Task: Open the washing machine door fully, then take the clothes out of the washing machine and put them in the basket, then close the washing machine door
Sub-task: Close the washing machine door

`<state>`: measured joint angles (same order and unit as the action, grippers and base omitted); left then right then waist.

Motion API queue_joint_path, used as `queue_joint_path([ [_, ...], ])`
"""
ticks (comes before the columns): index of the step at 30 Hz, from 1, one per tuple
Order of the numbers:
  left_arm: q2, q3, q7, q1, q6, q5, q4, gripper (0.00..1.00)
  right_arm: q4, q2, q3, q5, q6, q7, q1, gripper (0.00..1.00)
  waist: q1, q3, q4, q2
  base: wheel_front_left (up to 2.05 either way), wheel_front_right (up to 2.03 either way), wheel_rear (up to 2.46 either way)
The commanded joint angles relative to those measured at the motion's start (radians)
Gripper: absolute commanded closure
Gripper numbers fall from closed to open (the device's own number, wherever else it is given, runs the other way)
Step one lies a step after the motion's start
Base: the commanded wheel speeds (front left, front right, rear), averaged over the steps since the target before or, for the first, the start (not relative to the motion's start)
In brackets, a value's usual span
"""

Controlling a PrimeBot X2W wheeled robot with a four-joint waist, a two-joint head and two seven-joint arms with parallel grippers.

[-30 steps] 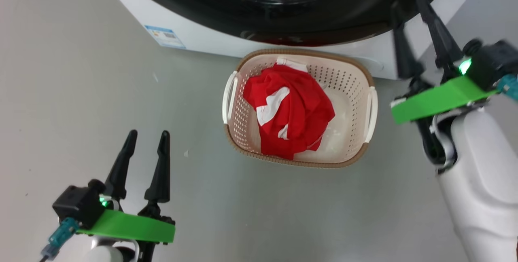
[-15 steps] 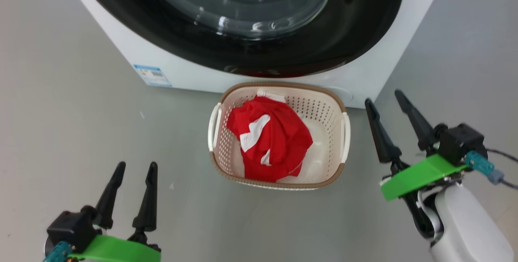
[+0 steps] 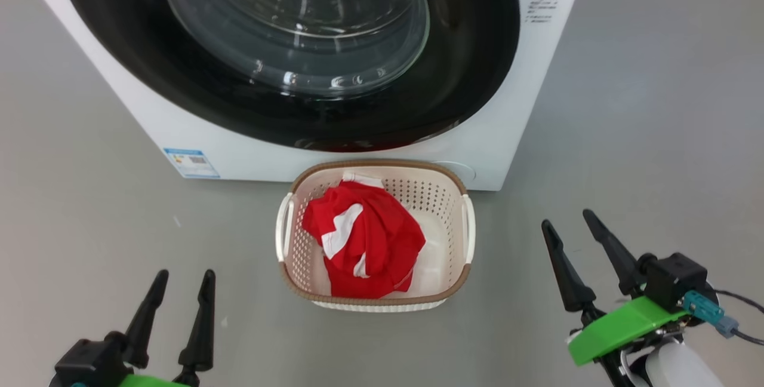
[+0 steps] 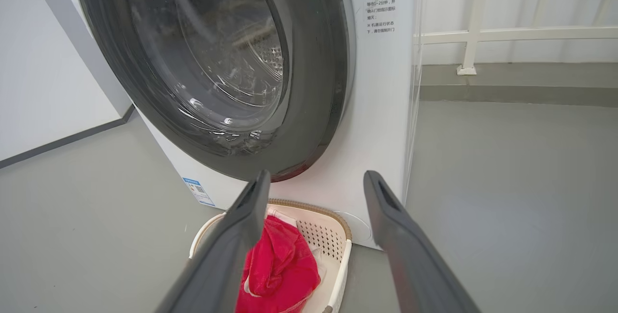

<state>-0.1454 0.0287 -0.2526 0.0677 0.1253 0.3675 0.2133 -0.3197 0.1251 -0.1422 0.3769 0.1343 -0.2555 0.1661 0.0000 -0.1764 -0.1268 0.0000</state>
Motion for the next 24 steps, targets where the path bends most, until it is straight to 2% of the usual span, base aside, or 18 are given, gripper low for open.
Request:
queue_joint_path([
  [1, -0.030, -0.043, -0.009, -0.006, 0.005, -0.010, -0.021, 0.00, 0.031, 0.007, -0.018, 0.010, -0.004, -0.006, -0.019, 0.00, 0.0000, 0.026, 0.027, 0.0000, 0.00, 0.00, 0.00],
  [24, -0.039, -0.093, -0.009, -0.089, 0.005, -0.033, -0.036, 0.00, 0.069, -0.011, 0.070, 0.014, -0.004, -0.006, -0.195, 0.00, 0.0000, 0.096, 0.117, 0.0000, 0.00, 0.00, 0.00],
])
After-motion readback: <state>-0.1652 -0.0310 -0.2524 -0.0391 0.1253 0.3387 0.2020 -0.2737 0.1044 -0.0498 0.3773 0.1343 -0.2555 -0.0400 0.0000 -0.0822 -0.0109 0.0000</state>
